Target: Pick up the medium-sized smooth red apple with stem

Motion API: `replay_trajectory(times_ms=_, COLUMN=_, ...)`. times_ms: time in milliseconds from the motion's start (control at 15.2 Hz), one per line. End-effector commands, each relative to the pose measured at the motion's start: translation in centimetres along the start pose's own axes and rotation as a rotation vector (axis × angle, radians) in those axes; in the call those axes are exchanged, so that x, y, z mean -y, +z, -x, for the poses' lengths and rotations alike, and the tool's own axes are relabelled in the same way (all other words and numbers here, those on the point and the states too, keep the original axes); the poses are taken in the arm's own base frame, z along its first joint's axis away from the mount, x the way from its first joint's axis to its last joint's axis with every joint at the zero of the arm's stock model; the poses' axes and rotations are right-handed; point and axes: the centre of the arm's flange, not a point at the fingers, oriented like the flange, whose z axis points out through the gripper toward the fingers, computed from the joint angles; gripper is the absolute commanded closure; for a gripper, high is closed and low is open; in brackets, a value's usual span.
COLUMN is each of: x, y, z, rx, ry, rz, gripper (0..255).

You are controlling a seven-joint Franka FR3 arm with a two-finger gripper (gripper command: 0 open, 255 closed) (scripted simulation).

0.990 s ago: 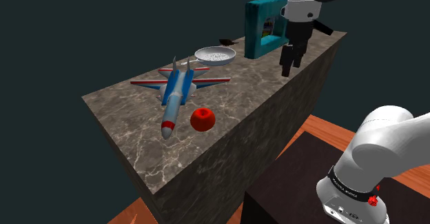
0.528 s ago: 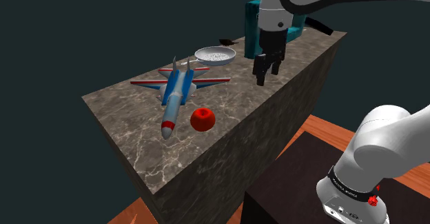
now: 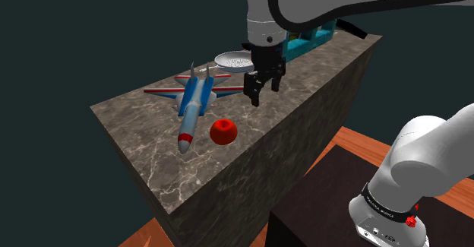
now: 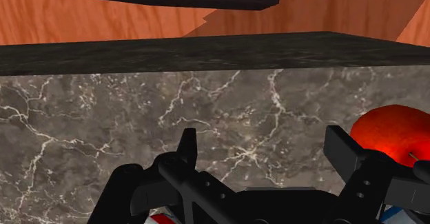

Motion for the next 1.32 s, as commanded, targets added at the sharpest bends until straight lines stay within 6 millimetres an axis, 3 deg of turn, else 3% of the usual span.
replay_trajectory(times_ms=0, x=2.8, y=0.1, z=-1.1, rx=-0.008, ry=0.006, rz=0.009, gripper=0)
replay_trajectory(times_ms=594, x=14.2, y=1.0, z=-5.7, rx=-0.042, ry=0.029, rz=0.053, gripper=0)
replay_trajectory(times_ms=1122, x=14.7, y=5.0, z=-5.9, rx=-0.042, ry=0.03, rz=0.054, gripper=0)
replay_trajectory(times_ms=1254, x=14.7, y=5.0, z=-5.9, rx=-0.042, ry=0.03, rz=0.054, gripper=0)
